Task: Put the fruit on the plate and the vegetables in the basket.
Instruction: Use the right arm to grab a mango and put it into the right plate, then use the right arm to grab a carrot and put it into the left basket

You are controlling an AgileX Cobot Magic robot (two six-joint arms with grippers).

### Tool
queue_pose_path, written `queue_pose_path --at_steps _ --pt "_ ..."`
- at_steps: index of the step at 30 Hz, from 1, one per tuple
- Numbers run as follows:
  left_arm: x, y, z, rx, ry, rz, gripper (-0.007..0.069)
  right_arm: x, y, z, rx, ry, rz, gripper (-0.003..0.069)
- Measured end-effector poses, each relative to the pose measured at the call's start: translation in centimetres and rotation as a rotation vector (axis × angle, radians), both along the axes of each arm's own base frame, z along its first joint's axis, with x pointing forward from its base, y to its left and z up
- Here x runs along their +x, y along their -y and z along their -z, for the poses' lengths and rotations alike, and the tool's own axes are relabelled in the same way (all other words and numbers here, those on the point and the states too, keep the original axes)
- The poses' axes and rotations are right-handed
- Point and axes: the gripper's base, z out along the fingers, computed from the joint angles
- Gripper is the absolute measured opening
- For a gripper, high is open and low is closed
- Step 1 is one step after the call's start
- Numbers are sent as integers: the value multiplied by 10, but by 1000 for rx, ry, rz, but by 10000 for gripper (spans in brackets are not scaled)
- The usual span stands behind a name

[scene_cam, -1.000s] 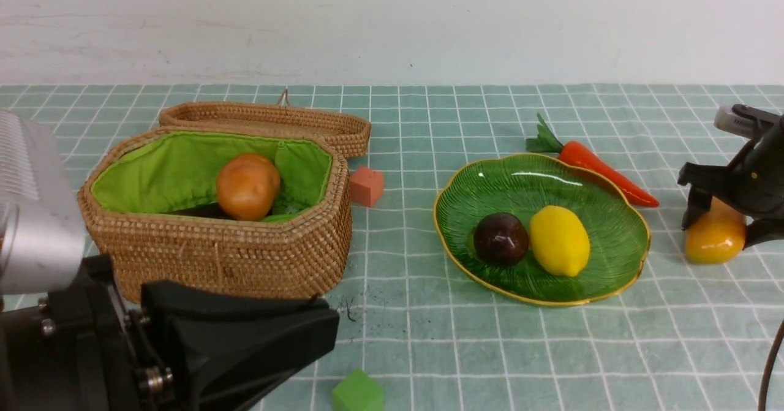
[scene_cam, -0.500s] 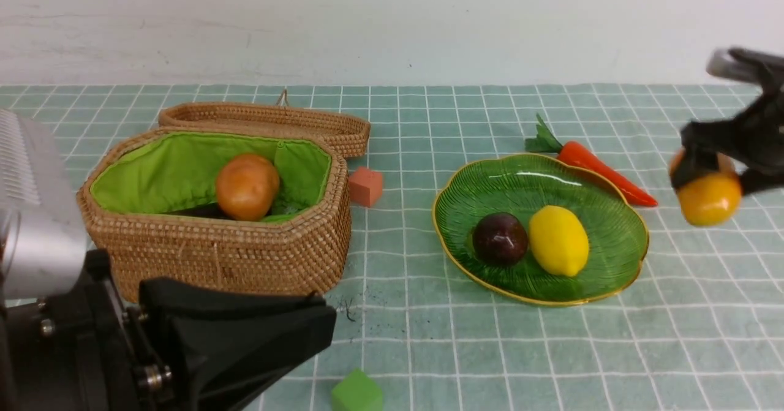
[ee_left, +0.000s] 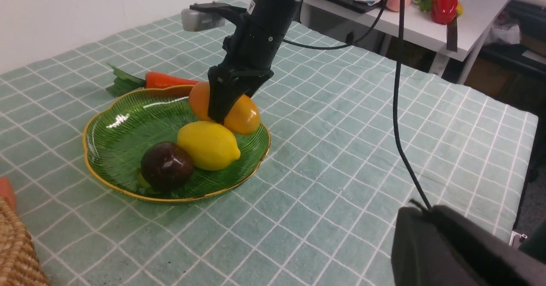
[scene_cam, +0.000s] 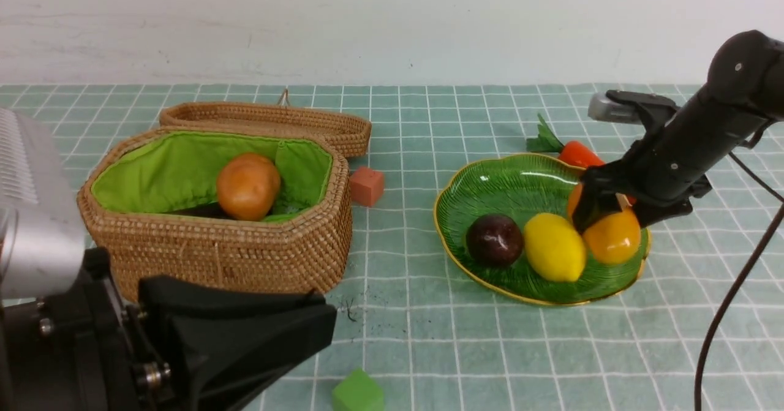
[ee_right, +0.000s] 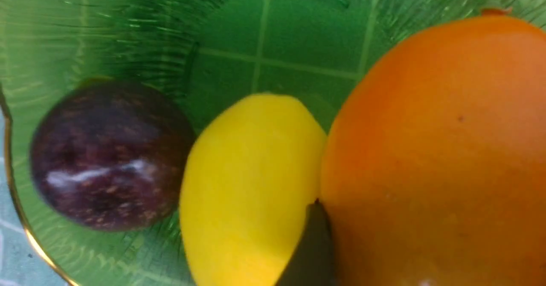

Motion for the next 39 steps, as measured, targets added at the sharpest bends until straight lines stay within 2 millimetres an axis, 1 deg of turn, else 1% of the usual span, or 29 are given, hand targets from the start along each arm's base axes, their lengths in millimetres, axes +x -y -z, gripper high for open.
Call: queue_pose_path --at_steps 1,2,4,6,7,8,10,11,13,14,17,19,20,21,23,24,26,28,29,30,31,32,33,35,37,39 --pt "0 0 0 0 0 0 18 0 0 -4 -2 -1 -7 645" --pt "0 0 0 -5 -7 -2 18 -2 1 -14 -14 1 -24 676" --pt "1 -1 0 -18 -26 -13 18 -3 1 -32 -35 25 -44 680" --pt "3 -2 0 -38 -49 -38 18 -4 3 -47 -62 62 -55 666" --pt "4 -2 0 -38 -53 -43 18 -4 3 -48 -62 63 -55 664" --pt "9 -4 1 -46 -68 -83 18 -5 4 -59 -75 86 -62 633" --pt "17 -7 2 -50 -82 -140 20 -4 5 -67 -89 107 -64 579" --pt "18 -8 2 -51 -83 -146 20 -4 5 -67 -92 111 -65 573" --pt "27 -12 5 -45 -100 -209 22 -1 9 -67 -136 137 -77 507" --pt "31 -15 6 -40 -105 -239 23 3 13 -65 -157 155 -88 482" --pt "34 -19 6 -35 -111 -272 25 15 25 -58 -169 182 -114 452" --pt "35 -21 6 -31 -106 -285 26 30 36 -51 -121 201 -112 451" --pt "36 -21 7 -30 -105 -287 26 33 37 -53 -107 213 -108 451" --pt "36 -21 7 -20 -98 -289 26 46 43 -45 -61 232 -102 458" --pt "37 -21 8 -12 -97 -290 26 62 46 -41 -16 271 -102 470" --pt "37 -20 8 -8 -99 -290 26 75 47 -36 11 307 -107 482" --pt "38 -20 9 -5 -100 -290 26 91 46 -27 31 343 -113 501" --pt "38 -19 9 -2 -100 -291 26 105 44 -12 43 359 -115 518" --pt "38 -19 9 -2 -100 -291 26 110 43 -9 43 368 -119 521" --pt "38 -19 9 -2 -100 -291 26 116 42 4 45 360 -122 525" --pt "38 -19 9 -2 -100 -291 26 120 42 9 43 366 -123 527" --pt "38 -19 9 -2 -100 -291 27 126 42 22 41 358 -125 528" --pt "38 -19 9 -2 -100 -291 28 128 41 28 39 355 -124 528" --pt "38 -19 9 -2 -100 -291 29 130 42 34 33 350 -121 528" --pt "38 -19 9 -1 -99 -291 29 132 45 45 4 332 -120 528" --pt "38 -19 9 -1 -99 -291 29 133 46 47 -16 333 -119 528"
